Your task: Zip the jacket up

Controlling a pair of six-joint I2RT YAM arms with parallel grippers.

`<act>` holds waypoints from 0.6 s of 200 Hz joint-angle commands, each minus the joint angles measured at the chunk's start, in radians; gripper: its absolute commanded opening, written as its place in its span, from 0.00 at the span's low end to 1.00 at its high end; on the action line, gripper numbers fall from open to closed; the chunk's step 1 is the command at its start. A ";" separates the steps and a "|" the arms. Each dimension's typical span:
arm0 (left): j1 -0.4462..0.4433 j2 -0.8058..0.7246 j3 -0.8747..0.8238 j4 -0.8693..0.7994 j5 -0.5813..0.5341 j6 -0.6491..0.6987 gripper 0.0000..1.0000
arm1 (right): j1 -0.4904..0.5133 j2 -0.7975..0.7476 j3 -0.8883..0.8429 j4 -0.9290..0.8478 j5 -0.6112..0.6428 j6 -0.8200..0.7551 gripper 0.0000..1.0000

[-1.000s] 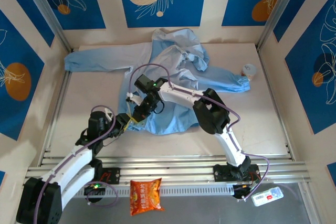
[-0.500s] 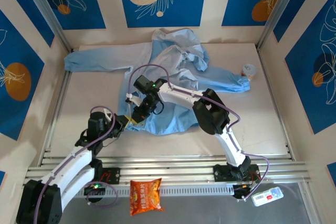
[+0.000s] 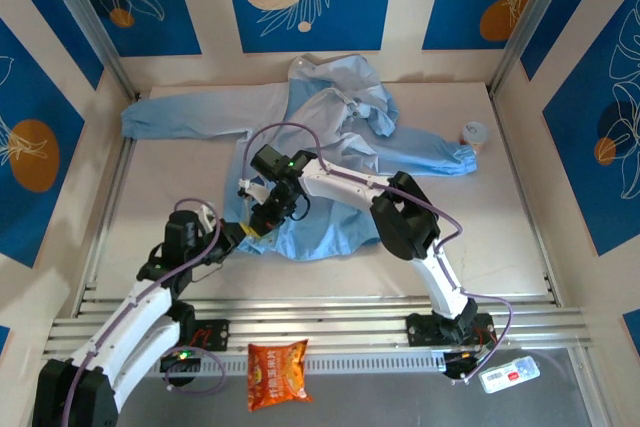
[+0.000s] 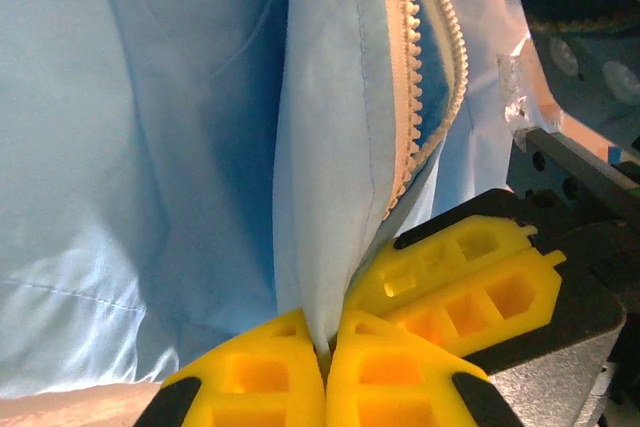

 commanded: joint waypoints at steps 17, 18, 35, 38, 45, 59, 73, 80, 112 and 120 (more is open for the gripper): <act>-0.006 -0.017 0.060 -0.080 0.175 0.096 0.00 | -0.036 -0.042 -0.015 0.023 0.142 0.078 0.00; -0.006 -0.018 0.061 -0.081 0.177 0.098 0.00 | -0.036 -0.042 -0.016 0.024 0.141 0.078 0.00; -0.007 -0.025 0.082 -0.122 0.198 0.131 0.00 | -0.042 -0.057 -0.029 0.043 0.129 0.090 0.00; -0.007 -0.026 0.083 -0.123 0.206 0.134 0.00 | -0.042 -0.061 -0.032 0.047 0.122 0.089 0.00; -0.006 -0.028 0.085 -0.125 0.215 0.138 0.00 | -0.041 -0.073 -0.045 0.061 0.111 0.089 0.00; -0.006 -0.029 0.089 -0.119 0.222 0.143 0.00 | -0.036 -0.107 -0.082 0.105 0.065 0.083 0.00; -0.005 -0.024 0.082 -0.079 0.233 0.126 0.00 | -0.023 -0.131 -0.103 0.119 0.040 0.081 0.00; -0.005 -0.019 0.079 -0.052 0.236 0.114 0.00 | -0.013 -0.137 -0.108 0.112 0.043 0.079 0.00; -0.003 0.017 0.061 0.056 0.233 0.062 0.12 | 0.023 -0.160 -0.149 0.111 0.065 0.104 0.00; -0.003 0.025 0.060 0.070 0.228 0.050 0.17 | 0.028 -0.164 -0.159 0.116 0.071 0.115 0.00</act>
